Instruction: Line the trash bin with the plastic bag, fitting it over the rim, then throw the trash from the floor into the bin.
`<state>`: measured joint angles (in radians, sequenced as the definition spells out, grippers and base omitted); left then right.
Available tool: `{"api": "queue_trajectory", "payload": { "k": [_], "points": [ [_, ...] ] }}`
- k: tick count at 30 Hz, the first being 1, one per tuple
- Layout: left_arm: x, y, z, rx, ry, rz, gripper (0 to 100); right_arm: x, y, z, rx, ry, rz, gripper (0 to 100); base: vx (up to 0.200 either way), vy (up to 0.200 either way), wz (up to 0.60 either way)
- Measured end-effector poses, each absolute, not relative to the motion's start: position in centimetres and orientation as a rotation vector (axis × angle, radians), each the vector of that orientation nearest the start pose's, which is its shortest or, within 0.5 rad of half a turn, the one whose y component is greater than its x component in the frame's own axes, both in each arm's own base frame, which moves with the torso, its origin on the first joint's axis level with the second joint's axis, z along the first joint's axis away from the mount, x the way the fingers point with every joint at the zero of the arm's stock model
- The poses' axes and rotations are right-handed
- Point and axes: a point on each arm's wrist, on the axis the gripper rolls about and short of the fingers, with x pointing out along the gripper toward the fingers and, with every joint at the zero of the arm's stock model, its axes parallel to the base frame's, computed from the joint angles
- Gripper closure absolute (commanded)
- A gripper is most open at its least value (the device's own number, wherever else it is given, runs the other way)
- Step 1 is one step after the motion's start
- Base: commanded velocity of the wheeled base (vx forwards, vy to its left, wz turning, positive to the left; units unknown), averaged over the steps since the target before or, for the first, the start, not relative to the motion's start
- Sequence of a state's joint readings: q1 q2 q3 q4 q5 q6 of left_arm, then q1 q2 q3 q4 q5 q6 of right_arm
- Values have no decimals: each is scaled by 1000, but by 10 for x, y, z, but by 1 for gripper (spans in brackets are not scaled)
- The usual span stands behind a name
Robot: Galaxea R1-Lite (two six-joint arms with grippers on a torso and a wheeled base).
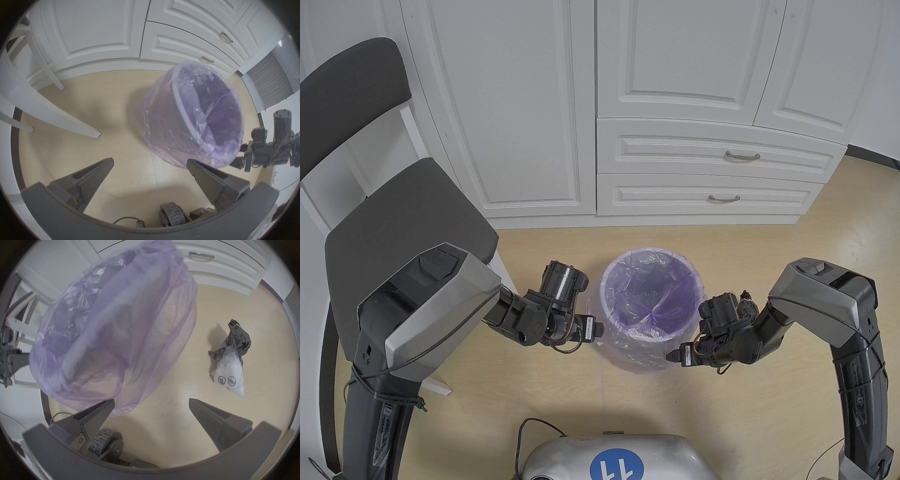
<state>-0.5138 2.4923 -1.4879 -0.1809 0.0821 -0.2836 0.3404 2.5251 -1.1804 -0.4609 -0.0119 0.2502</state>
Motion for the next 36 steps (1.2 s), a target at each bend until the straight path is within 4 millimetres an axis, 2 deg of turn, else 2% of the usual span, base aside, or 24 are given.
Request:
{"api": "queue_trajectory", "payload": {
  "k": [5, 10, 21, 27, 30, 36],
  "points": [
    [414, -235, -5, -32, 811, -307, 0, 386, 151, -65, 47, 933, 223, 0, 0, 0, 0],
    [428, -240, -15, -43, 790, -308, 0, 376, 153, -64, 11, 948, 245, 0, 0, 0, 0],
    [462, -237, -43, -75, 753, -274, 0, 368, 146, -34, 13, 913, 262, 0, 0, 0, 0],
    [473, -231, -60, -51, 824, -239, 0, 374, 123, -15, 39, 880, 257, 0, 0, 0, 0],
    [475, -225, -70, -21, 856, -236, 0, 381, 105, -6, 59, 852, 226, 0, 0, 0, 0],
    [480, -212, -83, 12, 886, -216, 0, 399, 82, 13, 113, 764, 169, 0, 0, 0, 0]
  ]
}}
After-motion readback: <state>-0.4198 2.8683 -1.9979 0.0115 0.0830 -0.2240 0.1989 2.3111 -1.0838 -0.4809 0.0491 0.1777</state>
